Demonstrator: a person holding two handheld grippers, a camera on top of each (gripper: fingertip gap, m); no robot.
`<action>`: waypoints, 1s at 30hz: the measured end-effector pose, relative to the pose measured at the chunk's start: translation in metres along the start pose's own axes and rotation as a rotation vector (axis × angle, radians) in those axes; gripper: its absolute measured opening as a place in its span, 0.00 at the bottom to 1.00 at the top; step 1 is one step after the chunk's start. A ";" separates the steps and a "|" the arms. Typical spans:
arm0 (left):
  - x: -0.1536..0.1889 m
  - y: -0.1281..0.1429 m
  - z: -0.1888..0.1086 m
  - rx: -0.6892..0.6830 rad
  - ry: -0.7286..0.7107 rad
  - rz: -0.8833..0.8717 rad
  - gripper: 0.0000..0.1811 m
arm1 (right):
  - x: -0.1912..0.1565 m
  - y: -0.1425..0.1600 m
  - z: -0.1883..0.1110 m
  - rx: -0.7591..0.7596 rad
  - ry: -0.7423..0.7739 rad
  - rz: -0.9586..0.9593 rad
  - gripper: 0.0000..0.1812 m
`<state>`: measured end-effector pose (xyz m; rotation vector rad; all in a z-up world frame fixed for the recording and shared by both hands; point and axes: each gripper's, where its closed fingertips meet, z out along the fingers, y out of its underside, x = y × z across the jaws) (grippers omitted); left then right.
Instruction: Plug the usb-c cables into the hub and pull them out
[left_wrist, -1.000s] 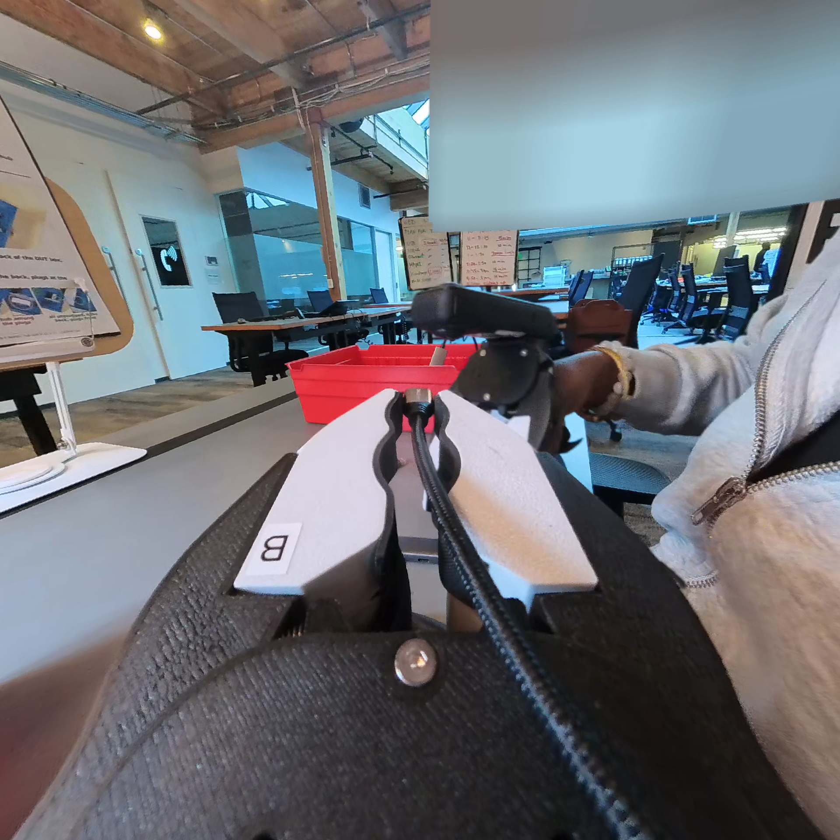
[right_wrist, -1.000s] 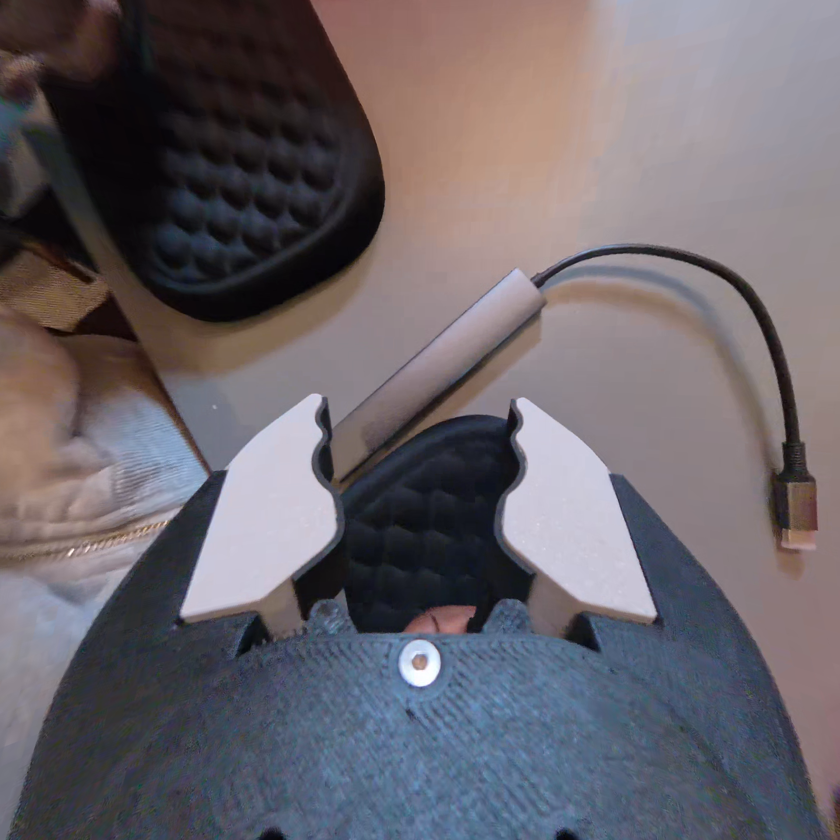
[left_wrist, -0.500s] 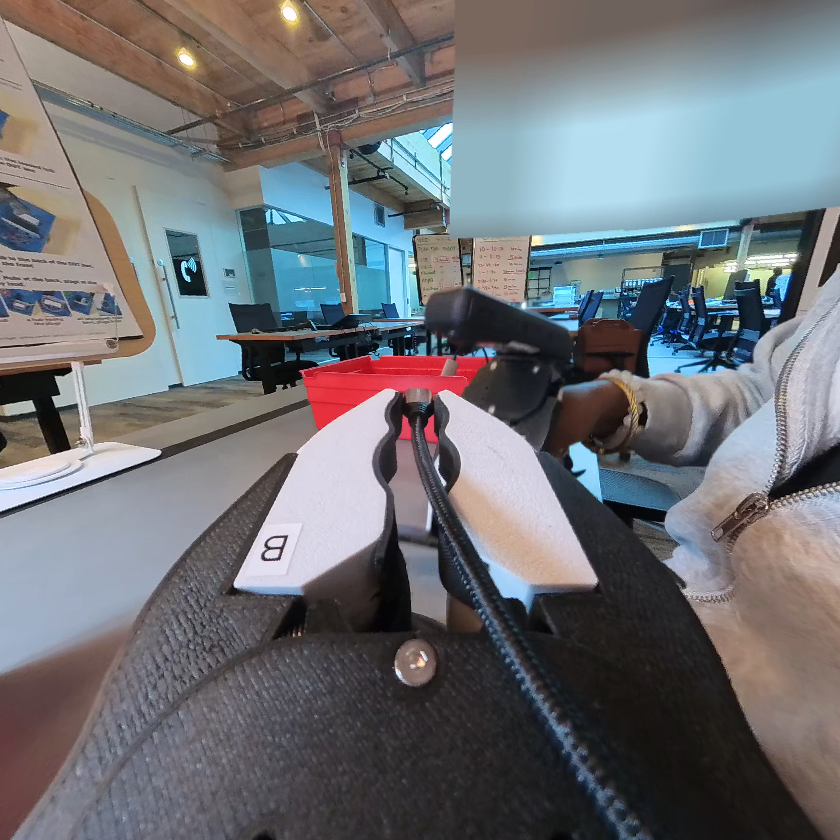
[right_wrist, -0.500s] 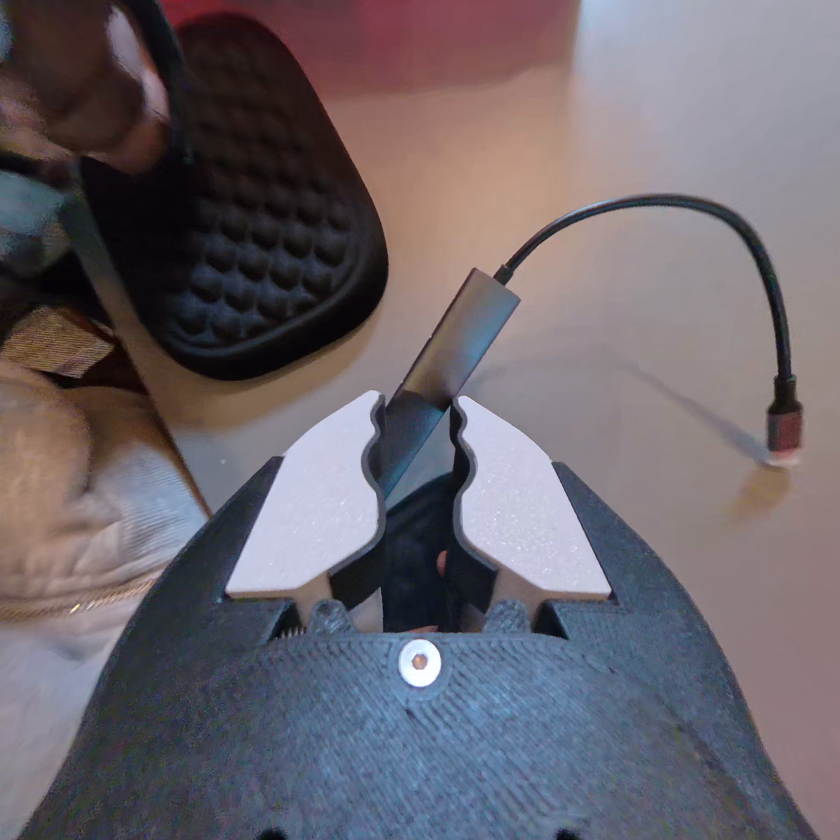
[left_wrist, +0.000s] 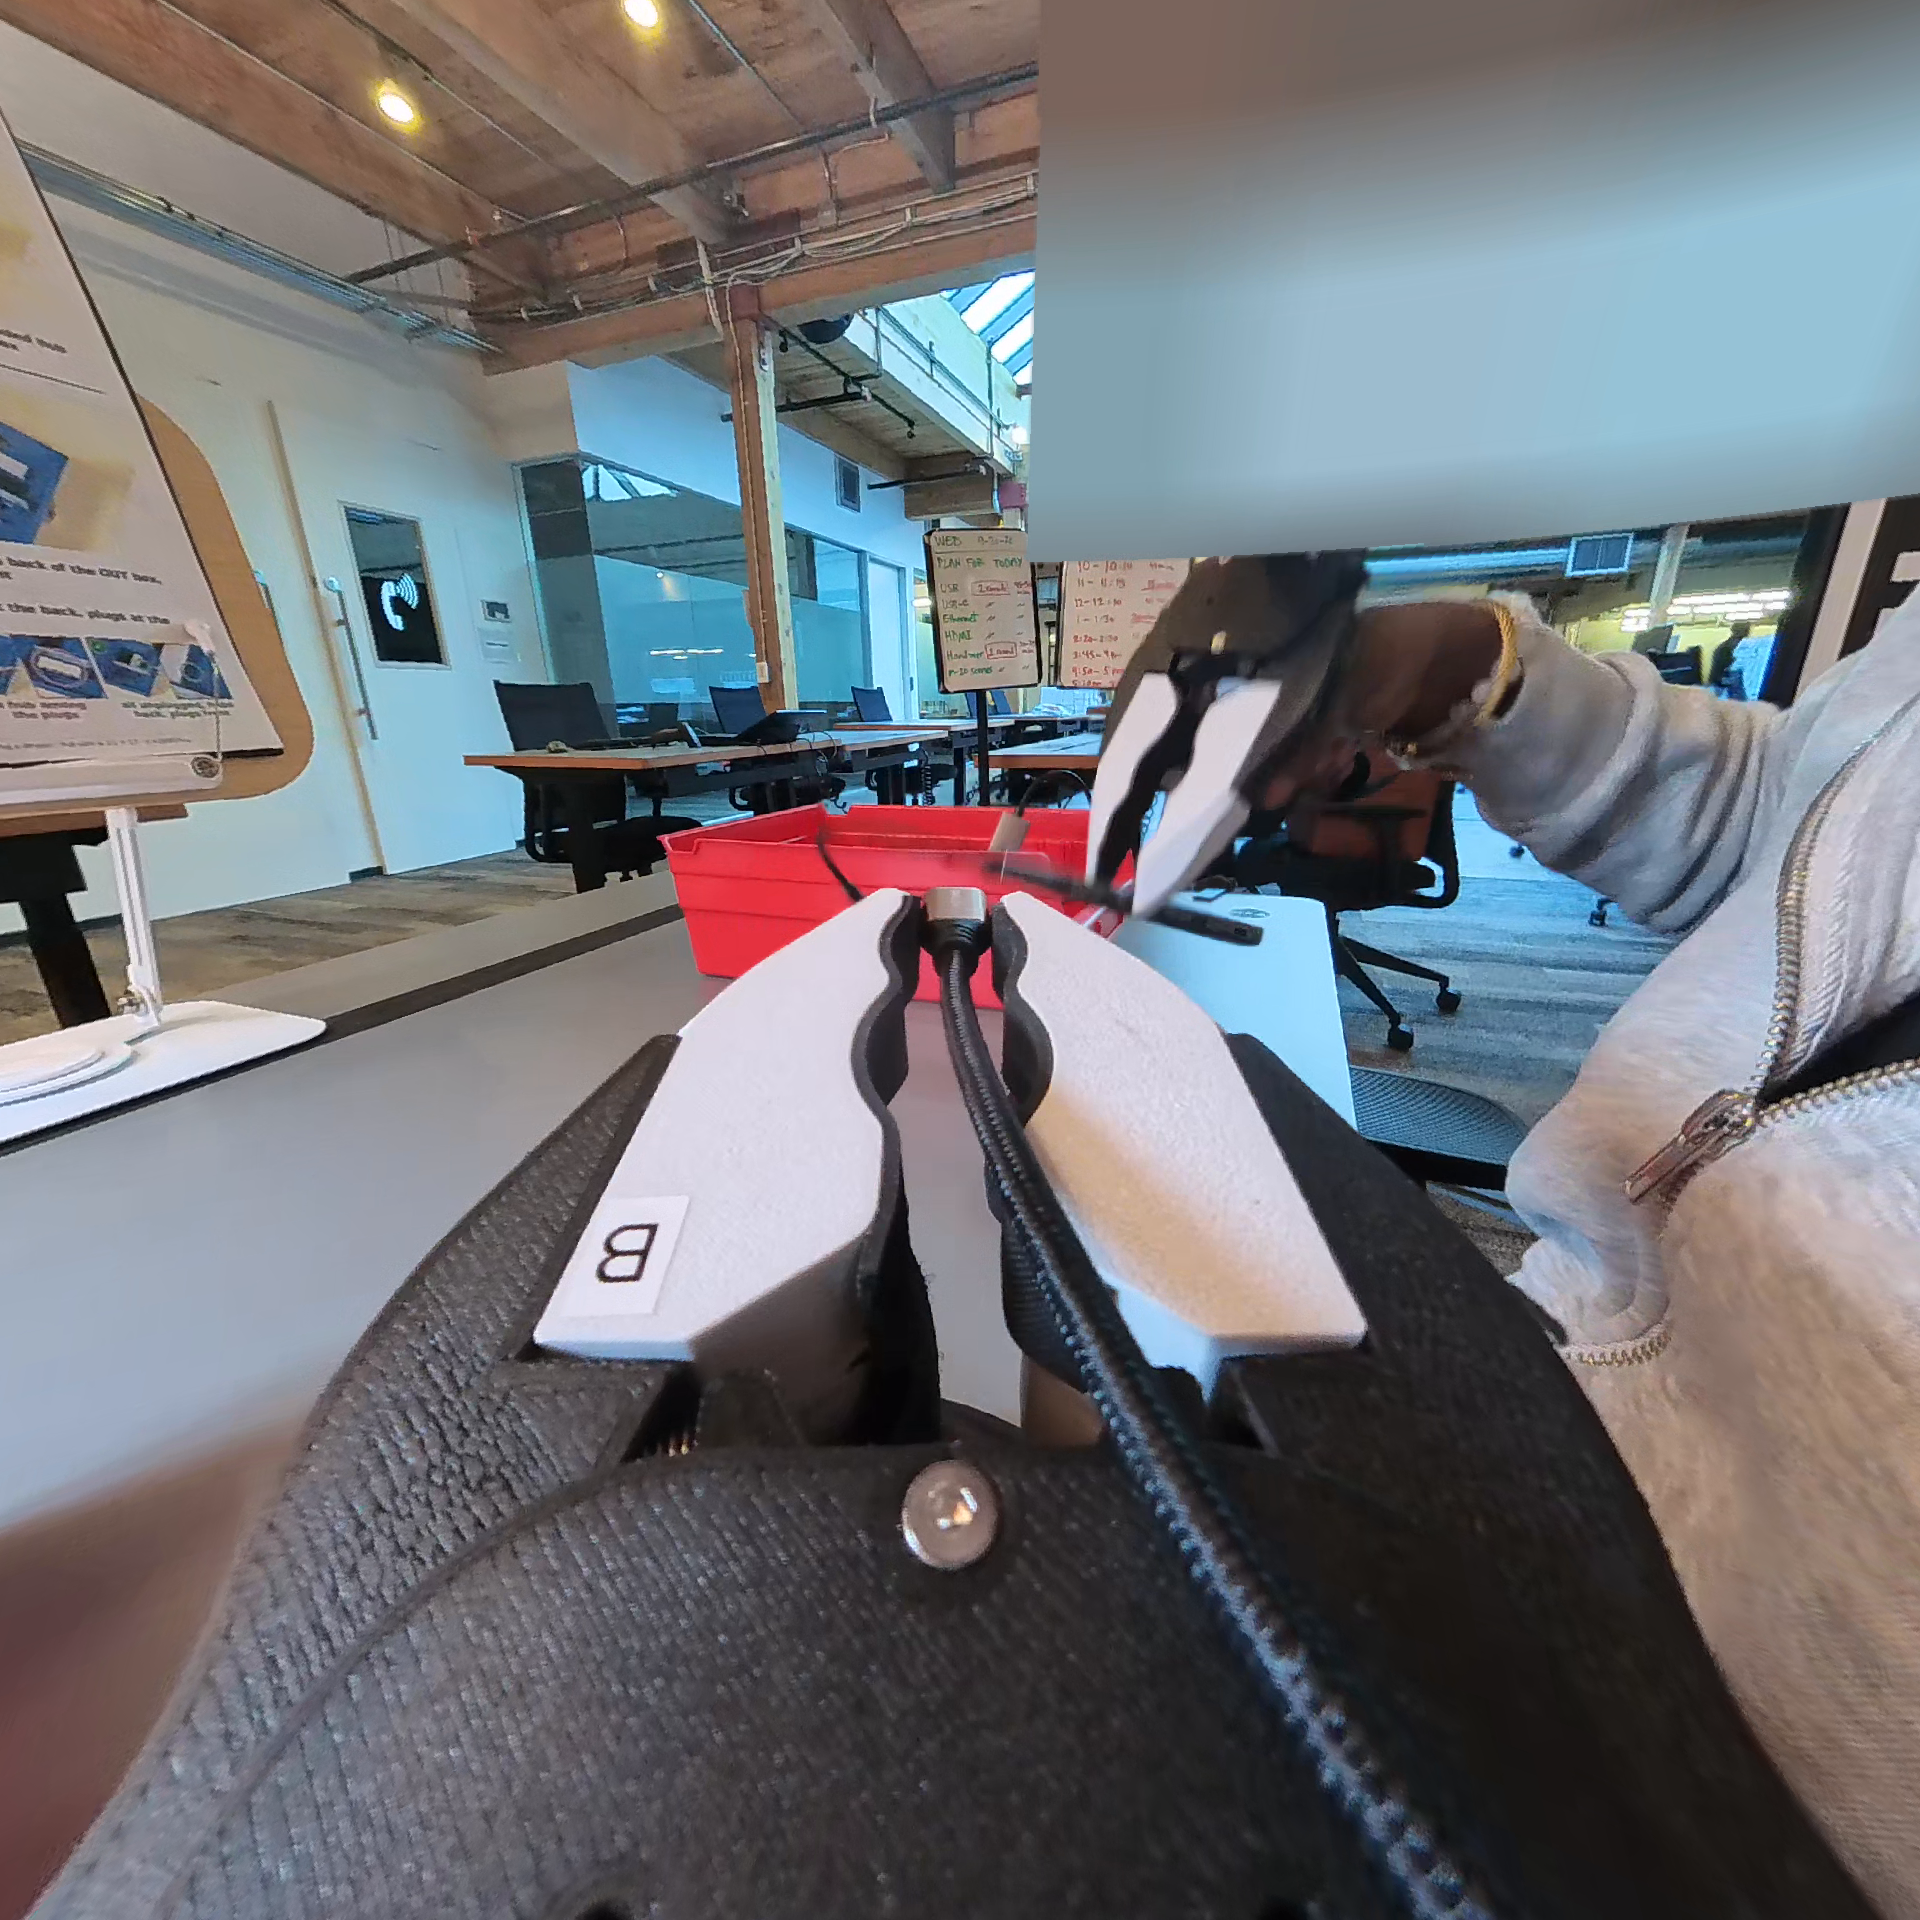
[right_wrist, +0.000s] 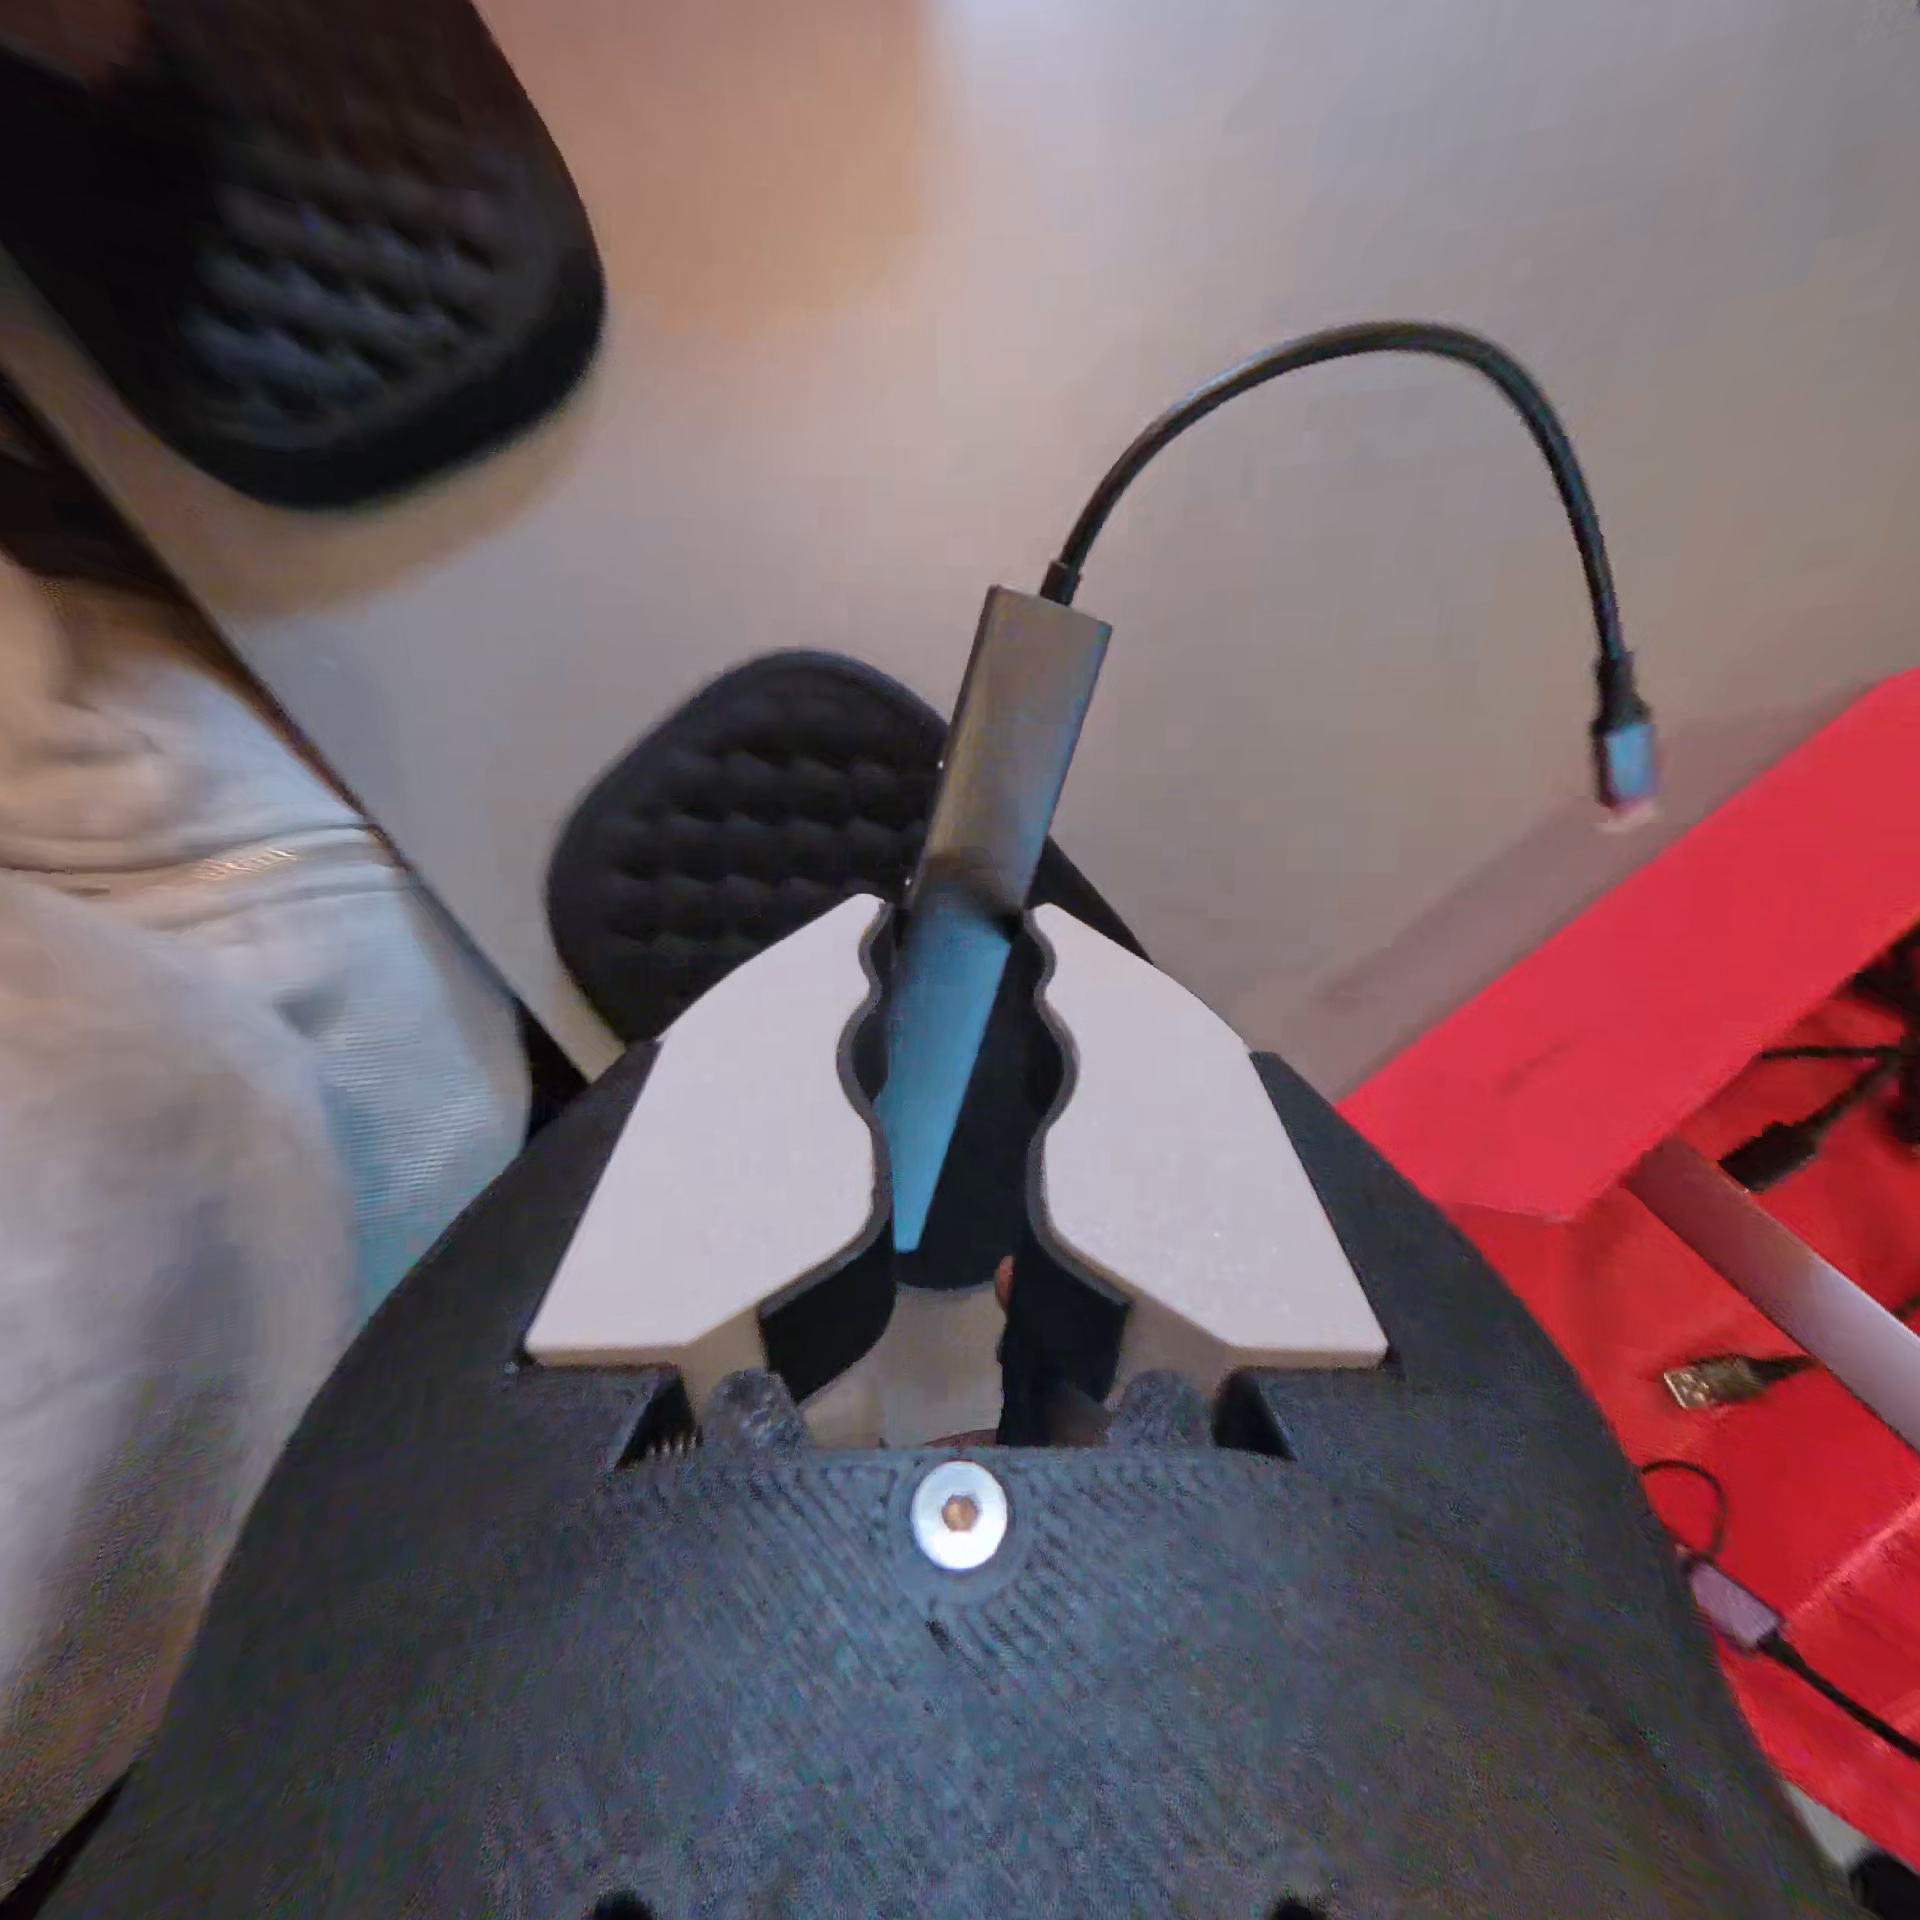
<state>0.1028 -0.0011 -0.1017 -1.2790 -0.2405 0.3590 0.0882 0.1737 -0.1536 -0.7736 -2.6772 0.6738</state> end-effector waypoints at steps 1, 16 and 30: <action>0.000 0.001 0.001 -0.004 0.000 0.003 0.07 | -0.002 0.007 0.012 -0.040 0.016 -0.027 0.12; 0.000 0.000 -0.001 0.000 0.003 0.000 0.07 | -0.027 0.055 0.048 -0.171 -0.625 0.375 0.23; -0.001 0.000 -0.001 0.007 -0.005 0.001 0.07 | -0.016 0.056 0.058 -0.142 -0.199 0.016 0.12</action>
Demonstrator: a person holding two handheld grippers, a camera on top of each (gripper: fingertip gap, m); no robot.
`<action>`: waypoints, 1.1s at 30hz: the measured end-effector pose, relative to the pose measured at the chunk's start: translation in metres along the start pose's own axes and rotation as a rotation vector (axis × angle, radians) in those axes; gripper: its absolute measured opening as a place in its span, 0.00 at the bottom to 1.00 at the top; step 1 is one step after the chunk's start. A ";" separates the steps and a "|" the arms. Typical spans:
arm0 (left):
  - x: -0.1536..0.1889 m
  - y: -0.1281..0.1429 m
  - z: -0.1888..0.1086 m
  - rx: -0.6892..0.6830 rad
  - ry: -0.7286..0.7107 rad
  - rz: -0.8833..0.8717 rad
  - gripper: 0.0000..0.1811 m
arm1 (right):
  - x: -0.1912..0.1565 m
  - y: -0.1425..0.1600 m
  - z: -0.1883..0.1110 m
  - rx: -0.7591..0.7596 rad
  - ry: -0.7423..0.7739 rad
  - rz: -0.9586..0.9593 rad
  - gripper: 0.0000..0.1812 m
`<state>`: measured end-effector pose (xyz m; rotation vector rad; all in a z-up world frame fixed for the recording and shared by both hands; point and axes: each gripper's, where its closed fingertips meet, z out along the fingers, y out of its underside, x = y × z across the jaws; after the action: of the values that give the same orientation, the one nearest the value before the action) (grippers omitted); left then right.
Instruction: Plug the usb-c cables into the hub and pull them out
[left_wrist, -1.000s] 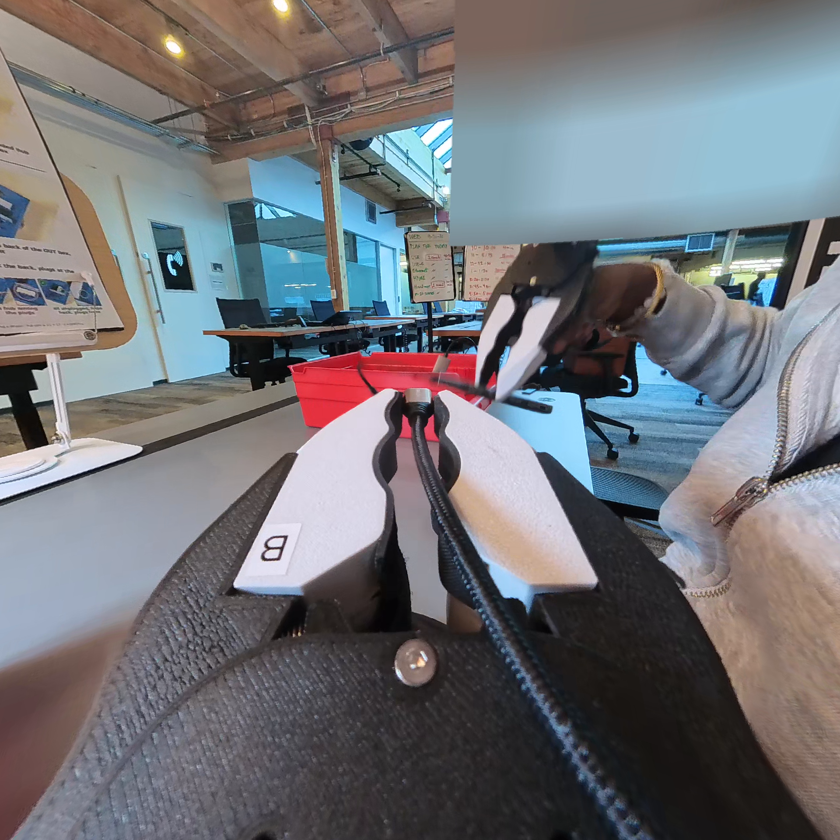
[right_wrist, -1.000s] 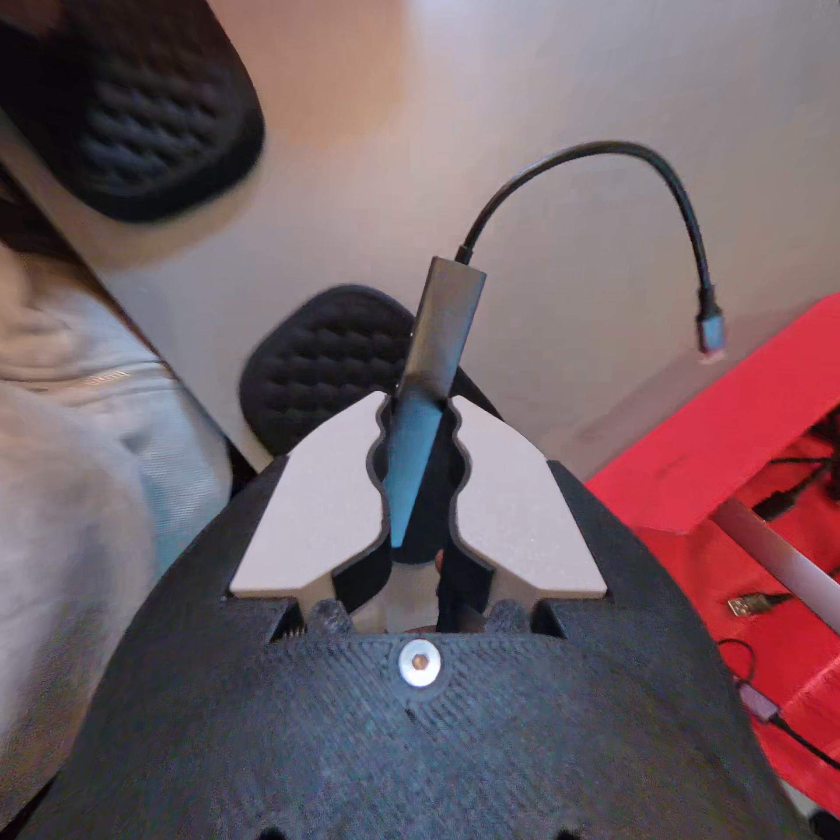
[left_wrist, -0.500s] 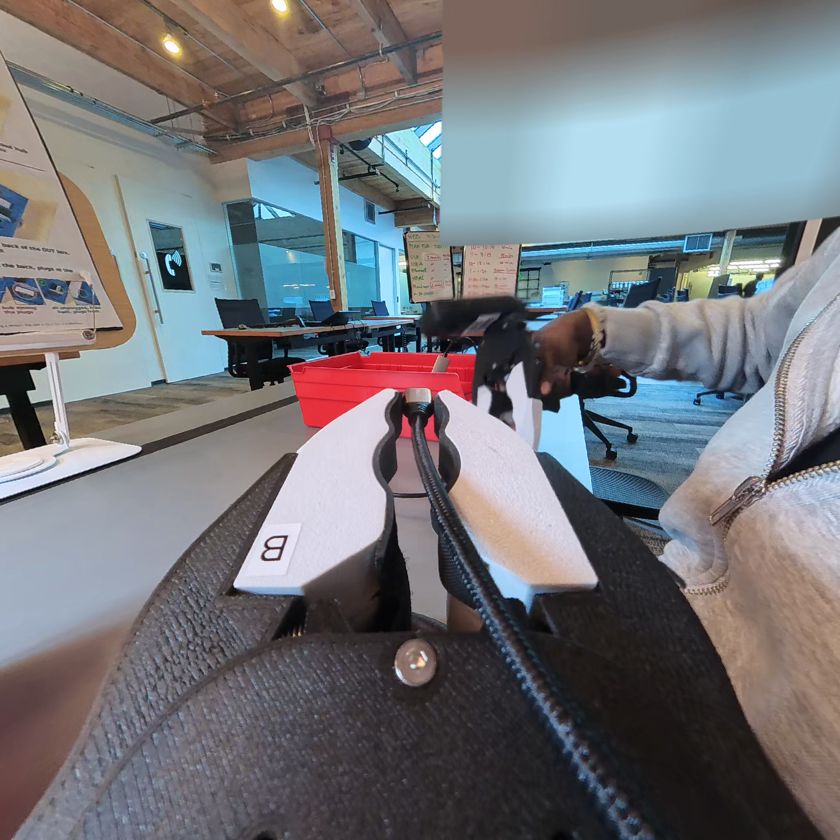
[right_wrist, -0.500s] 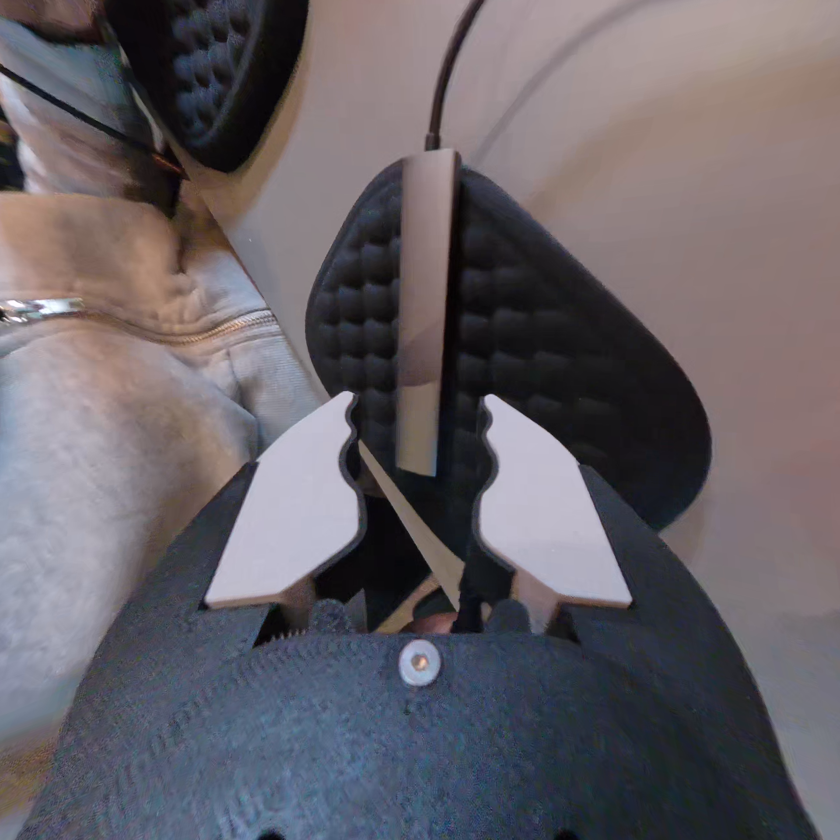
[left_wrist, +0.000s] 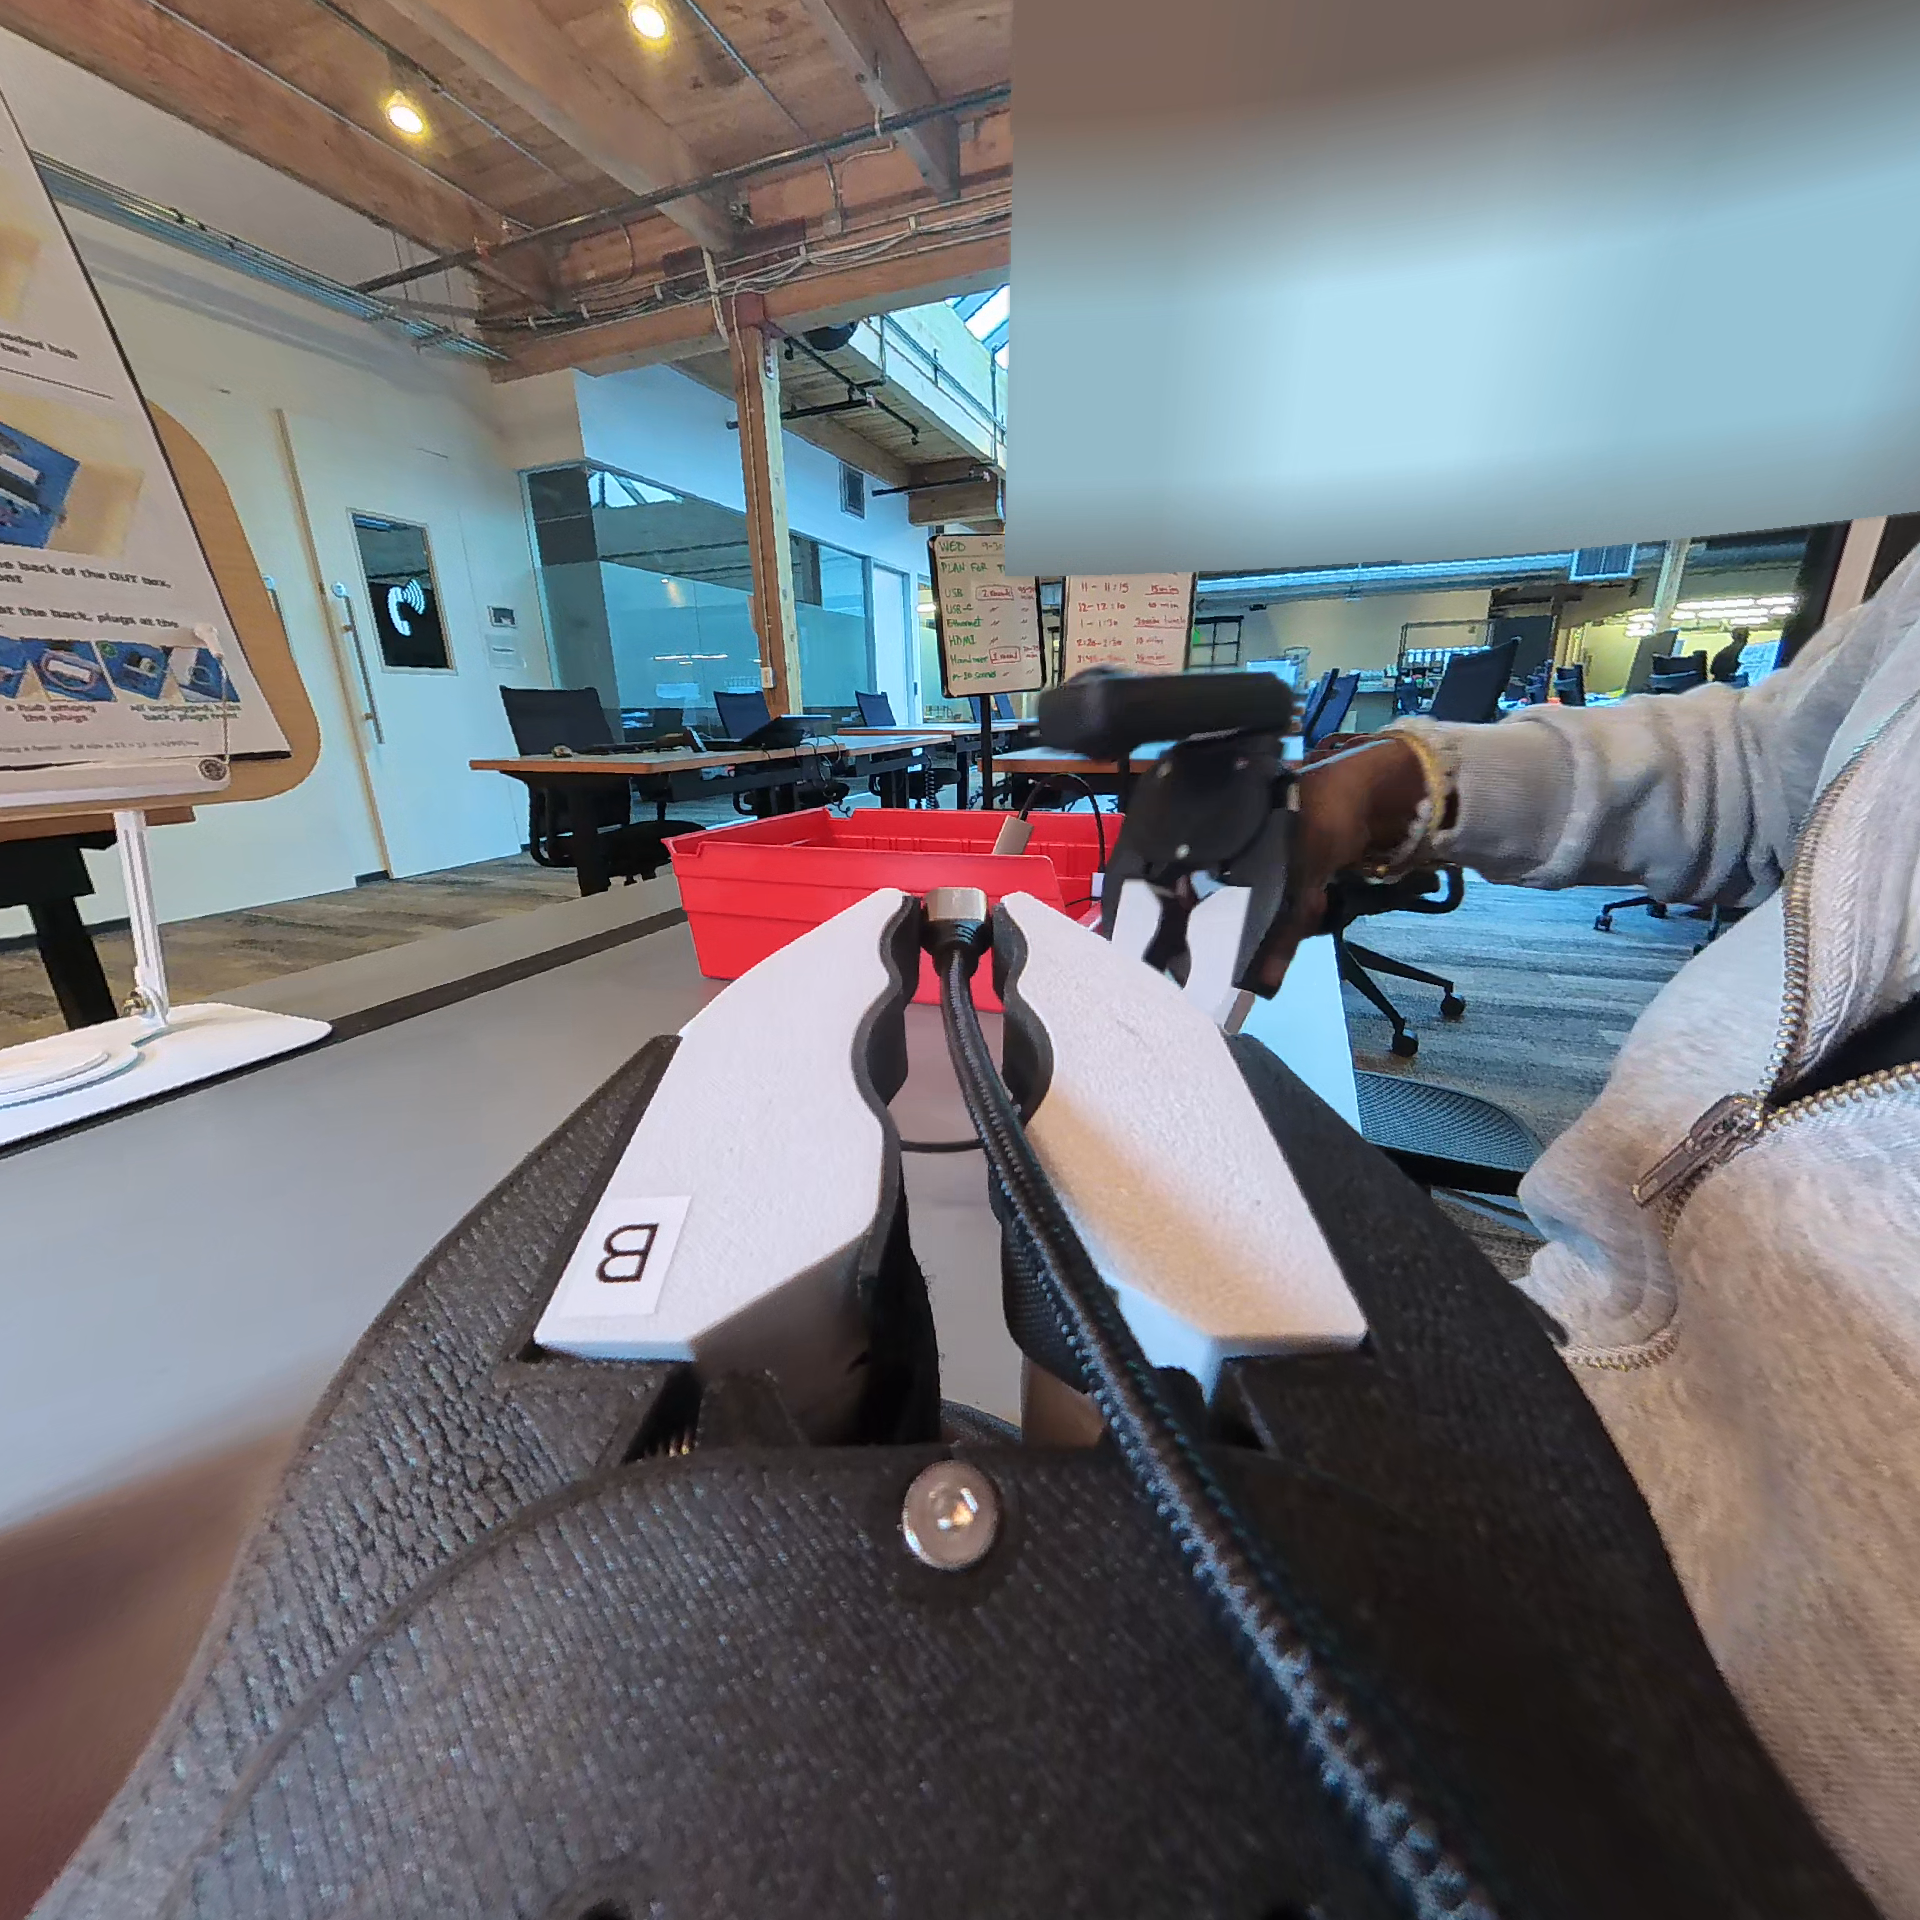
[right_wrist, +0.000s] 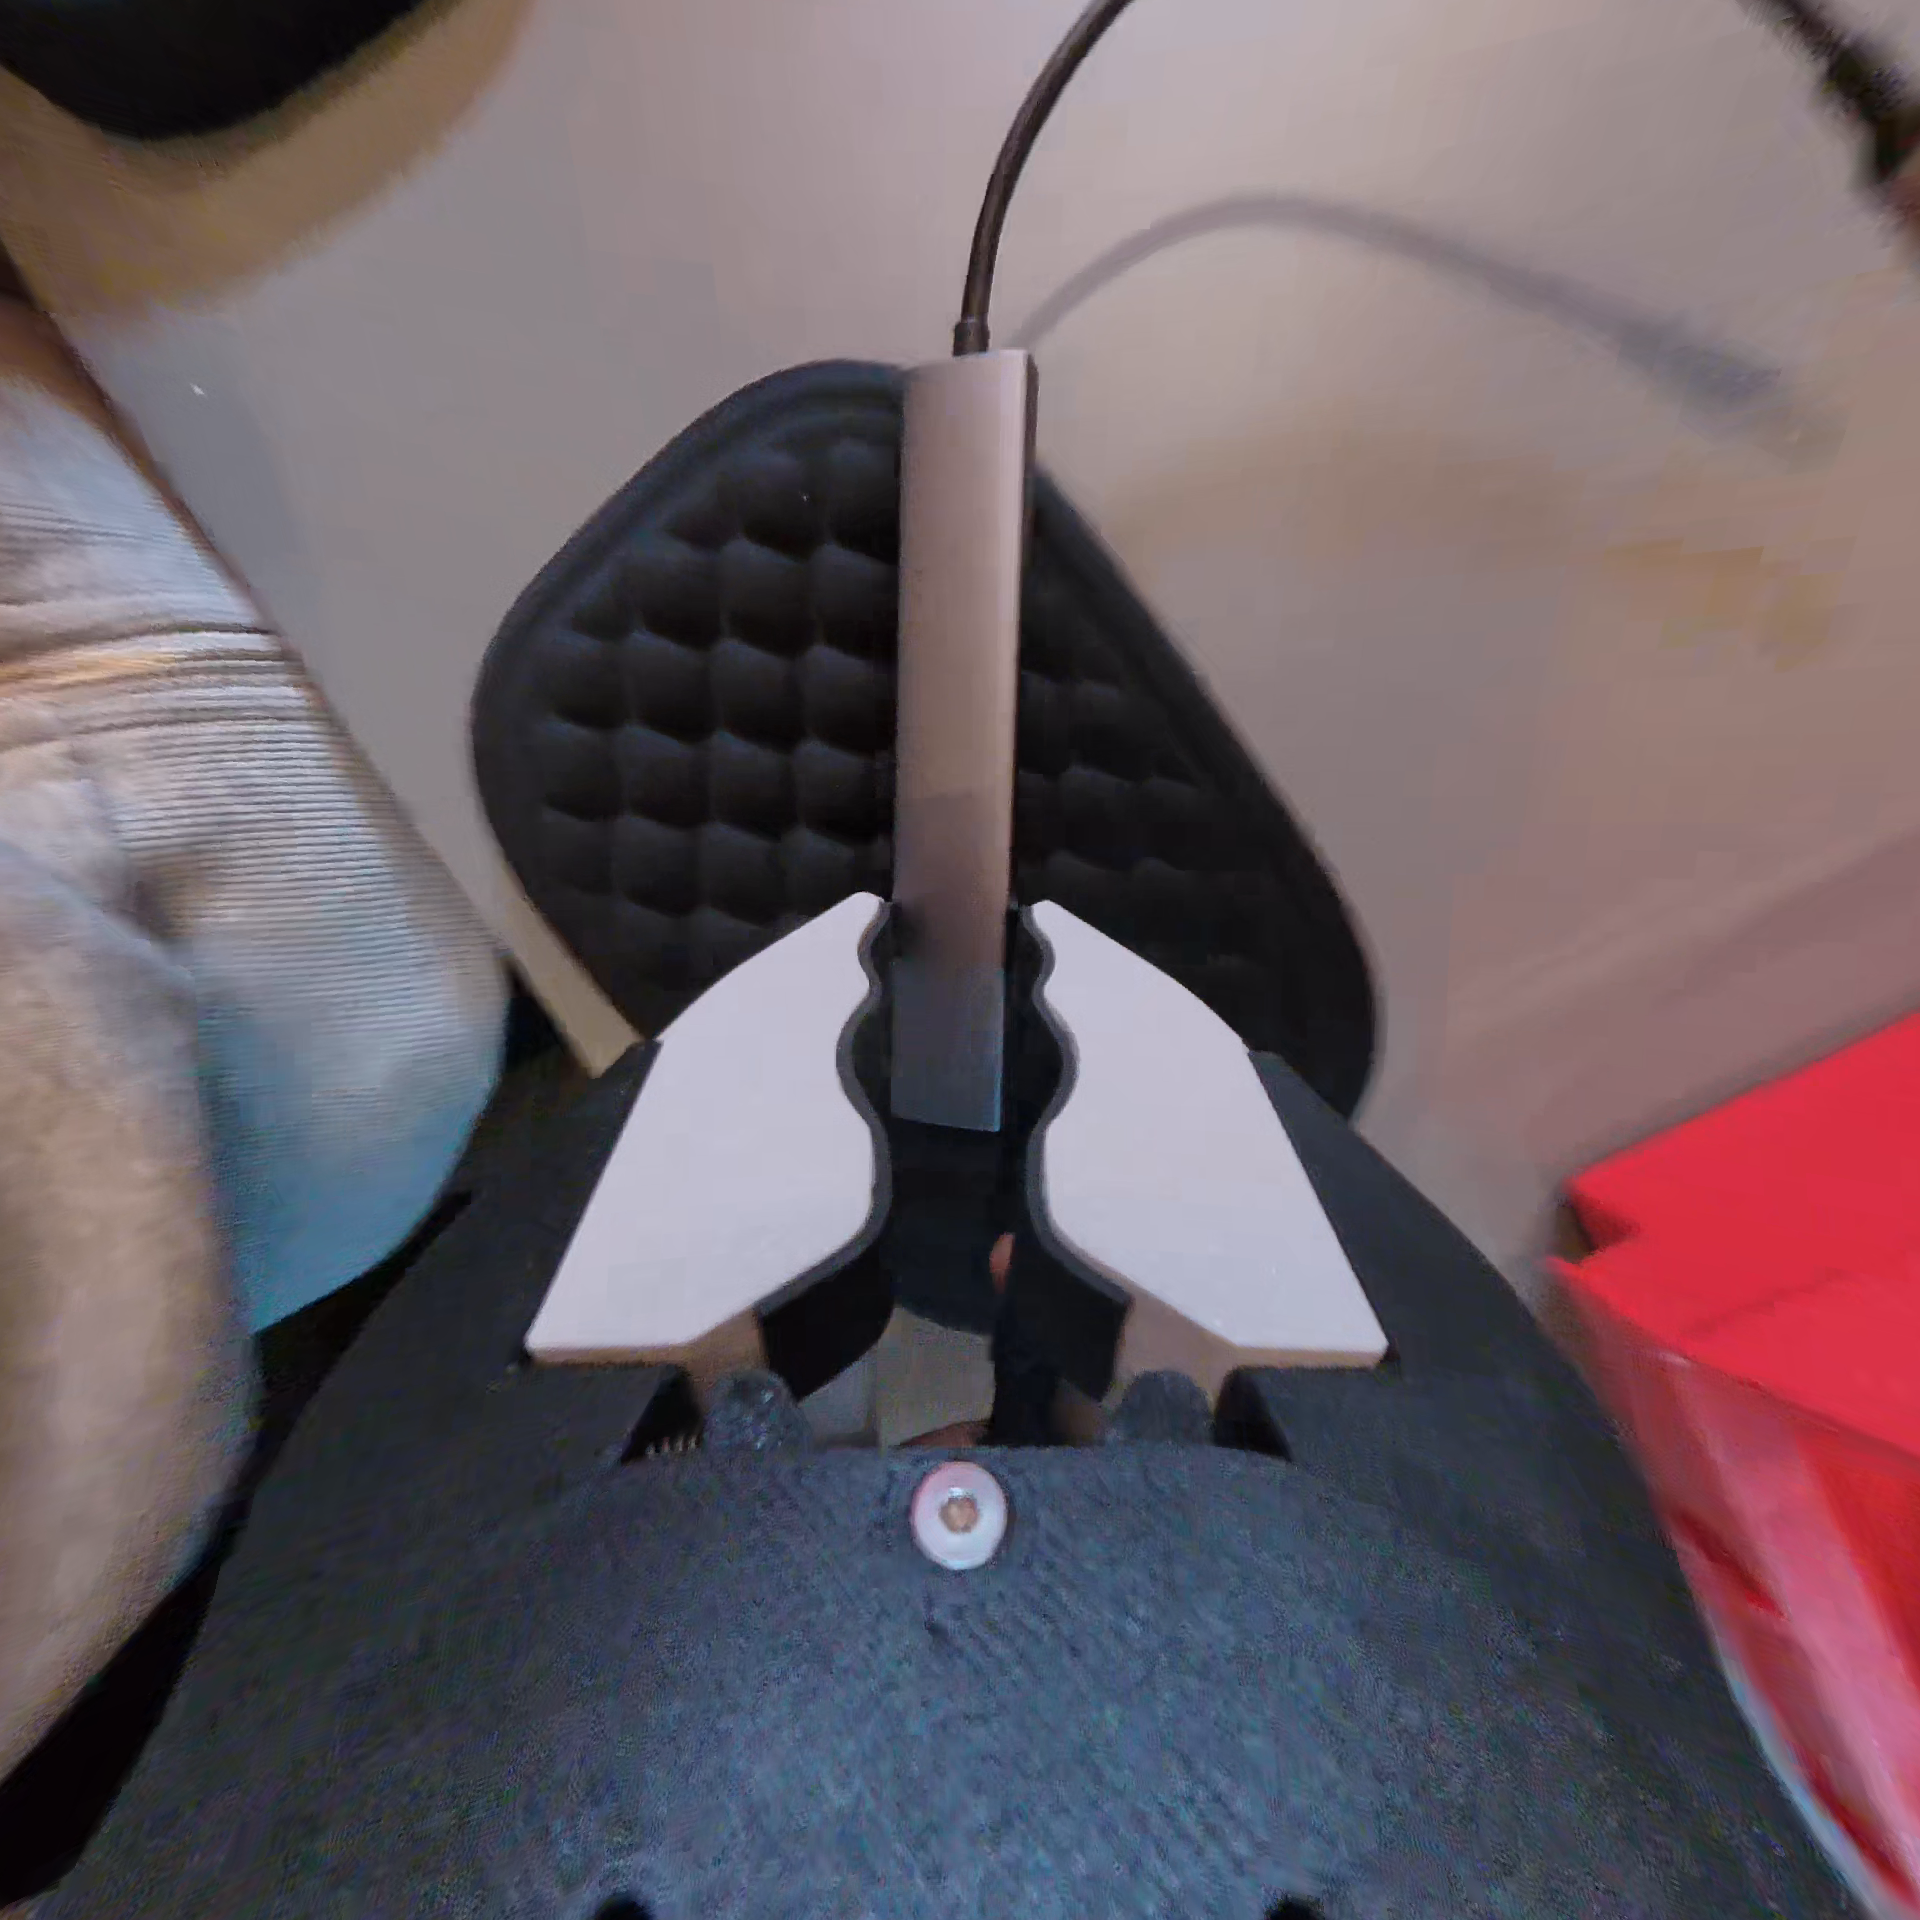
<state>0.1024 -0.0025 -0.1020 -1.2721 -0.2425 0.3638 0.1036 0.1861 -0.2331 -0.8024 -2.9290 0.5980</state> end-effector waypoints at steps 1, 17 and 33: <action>0.000 0.000 0.000 0.000 -0.002 0.002 0.07 | 0.008 -0.005 -0.004 0.014 0.118 -0.071 0.12; -0.004 -0.003 -0.002 0.019 -0.026 0.011 0.07 | -0.011 -0.005 0.001 0.067 0.334 -0.256 0.12; -0.006 -0.004 -0.002 0.032 -0.037 0.011 0.07 | -0.023 -0.020 0.001 0.165 0.393 -0.424 0.14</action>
<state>0.0987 -0.0078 -0.0991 -1.2368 -0.2603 0.3992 0.1139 0.1586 -0.2258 -0.2312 -2.5307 0.5573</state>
